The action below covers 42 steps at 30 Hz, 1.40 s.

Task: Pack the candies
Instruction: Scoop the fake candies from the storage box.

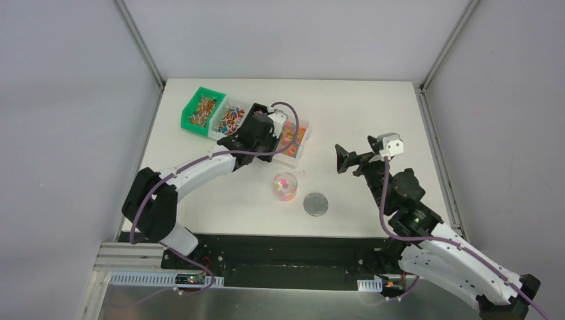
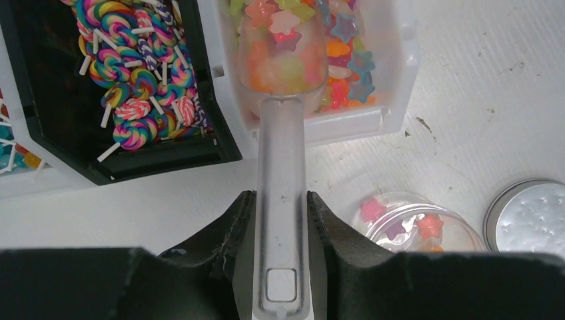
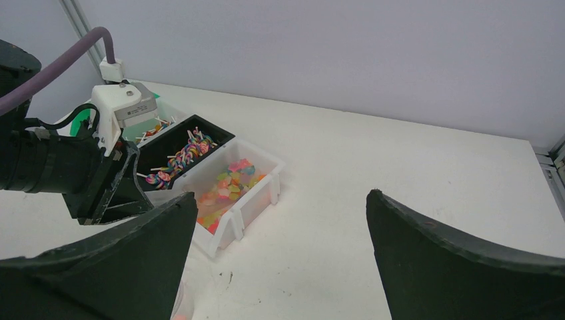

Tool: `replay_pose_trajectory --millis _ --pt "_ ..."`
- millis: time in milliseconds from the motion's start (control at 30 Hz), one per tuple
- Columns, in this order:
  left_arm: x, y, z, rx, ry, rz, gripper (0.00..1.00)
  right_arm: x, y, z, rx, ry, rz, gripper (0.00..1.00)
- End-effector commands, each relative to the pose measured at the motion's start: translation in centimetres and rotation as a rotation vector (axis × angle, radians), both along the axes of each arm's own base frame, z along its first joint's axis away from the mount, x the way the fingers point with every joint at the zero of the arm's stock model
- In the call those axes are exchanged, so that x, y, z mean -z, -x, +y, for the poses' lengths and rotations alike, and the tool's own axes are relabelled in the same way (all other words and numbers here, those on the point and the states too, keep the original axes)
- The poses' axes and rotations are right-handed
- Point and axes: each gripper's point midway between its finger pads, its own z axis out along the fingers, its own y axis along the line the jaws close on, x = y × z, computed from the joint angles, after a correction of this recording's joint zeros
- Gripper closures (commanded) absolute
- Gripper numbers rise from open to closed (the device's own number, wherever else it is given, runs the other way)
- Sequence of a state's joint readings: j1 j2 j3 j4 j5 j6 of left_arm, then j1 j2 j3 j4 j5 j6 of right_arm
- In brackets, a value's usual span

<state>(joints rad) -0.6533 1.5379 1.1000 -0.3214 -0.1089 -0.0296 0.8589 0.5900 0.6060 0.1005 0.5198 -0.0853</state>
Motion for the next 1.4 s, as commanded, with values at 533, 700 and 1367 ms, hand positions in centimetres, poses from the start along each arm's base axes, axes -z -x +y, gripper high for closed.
replay_pose_trajectory --millis 533,700,1367 --pt "-5.6 -1.4 0.2 -0.046 0.137 -0.224 1.00 -1.6 0.0 -0.7 0.027 -0.044 -0.044 0.00" --pt "-5.7 -1.3 0.4 -0.043 0.137 -0.233 1.00 -1.6 0.1 -0.8 0.026 -0.050 -0.046 0.00" --pt "-7.1 0.5 0.6 0.039 0.161 -0.279 1.00 -1.8 0.4 -1.3 0.030 -0.059 -0.055 0.00"
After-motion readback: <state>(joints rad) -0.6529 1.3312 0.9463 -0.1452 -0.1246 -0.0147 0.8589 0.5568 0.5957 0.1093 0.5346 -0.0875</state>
